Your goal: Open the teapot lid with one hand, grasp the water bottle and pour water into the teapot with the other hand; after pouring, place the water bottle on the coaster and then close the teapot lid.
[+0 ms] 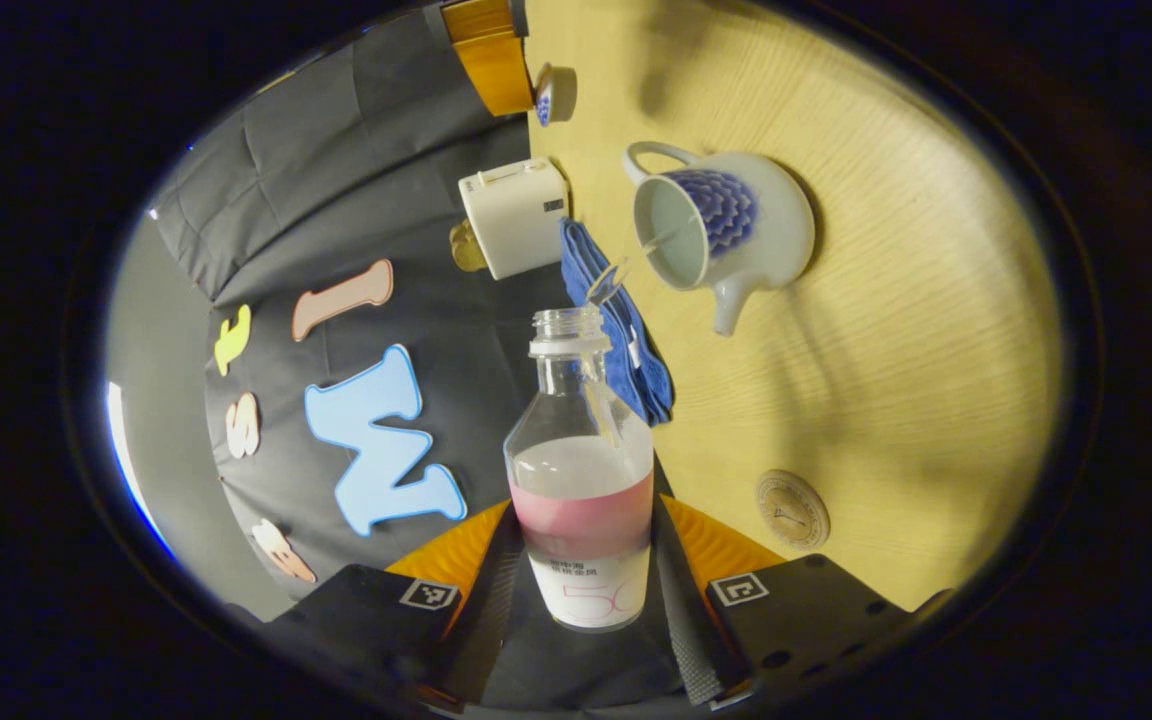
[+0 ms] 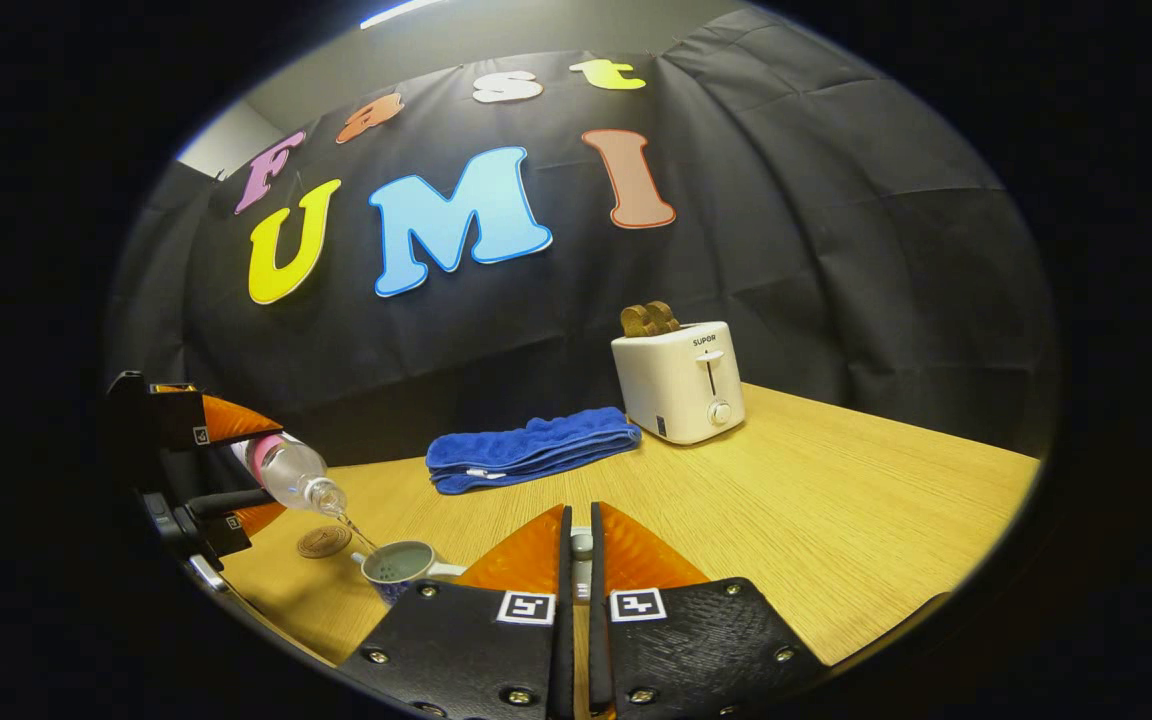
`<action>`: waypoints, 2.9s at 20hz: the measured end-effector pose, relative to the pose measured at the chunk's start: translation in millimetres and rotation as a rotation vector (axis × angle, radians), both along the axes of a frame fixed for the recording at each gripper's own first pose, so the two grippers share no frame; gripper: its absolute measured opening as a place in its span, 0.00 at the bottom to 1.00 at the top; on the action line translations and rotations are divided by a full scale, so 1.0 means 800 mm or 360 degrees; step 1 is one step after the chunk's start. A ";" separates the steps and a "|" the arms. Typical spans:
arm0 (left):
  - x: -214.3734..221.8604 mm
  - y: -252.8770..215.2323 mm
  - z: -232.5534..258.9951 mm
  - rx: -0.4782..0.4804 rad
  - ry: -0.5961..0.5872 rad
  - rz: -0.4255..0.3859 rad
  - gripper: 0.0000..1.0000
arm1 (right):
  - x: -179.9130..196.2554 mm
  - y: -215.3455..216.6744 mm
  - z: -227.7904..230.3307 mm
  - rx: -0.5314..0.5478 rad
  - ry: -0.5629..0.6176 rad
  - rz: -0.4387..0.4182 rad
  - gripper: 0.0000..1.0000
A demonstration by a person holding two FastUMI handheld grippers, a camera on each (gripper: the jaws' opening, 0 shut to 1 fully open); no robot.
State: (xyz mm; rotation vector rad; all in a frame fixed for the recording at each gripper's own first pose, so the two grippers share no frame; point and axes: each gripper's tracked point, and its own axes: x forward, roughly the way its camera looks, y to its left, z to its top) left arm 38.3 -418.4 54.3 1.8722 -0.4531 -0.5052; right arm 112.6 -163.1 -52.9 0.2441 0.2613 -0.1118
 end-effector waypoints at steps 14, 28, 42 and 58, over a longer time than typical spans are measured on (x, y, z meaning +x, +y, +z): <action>0.002 0.001 0.014 0.0090 -0.0073 -0.0010 0.82 | 0.000 0.001 -0.003 0.0014 0.0009 0.0013 0.06; 0.004 -0.006 0.026 0.0197 -0.0143 -0.0038 0.82 | 0.001 0.003 -0.005 0.0023 0.0015 0.0026 0.06; 0.002 -0.015 0.034 0.0345 -0.0227 -0.0069 0.82 | 0.000 0.004 -0.006 0.0041 0.0017 0.0039 0.06; -0.008 -0.032 0.045 0.0549 -0.0354 -0.0106 0.82 | 0.000 0.005 -0.007 0.0082 0.0010 0.0049 0.06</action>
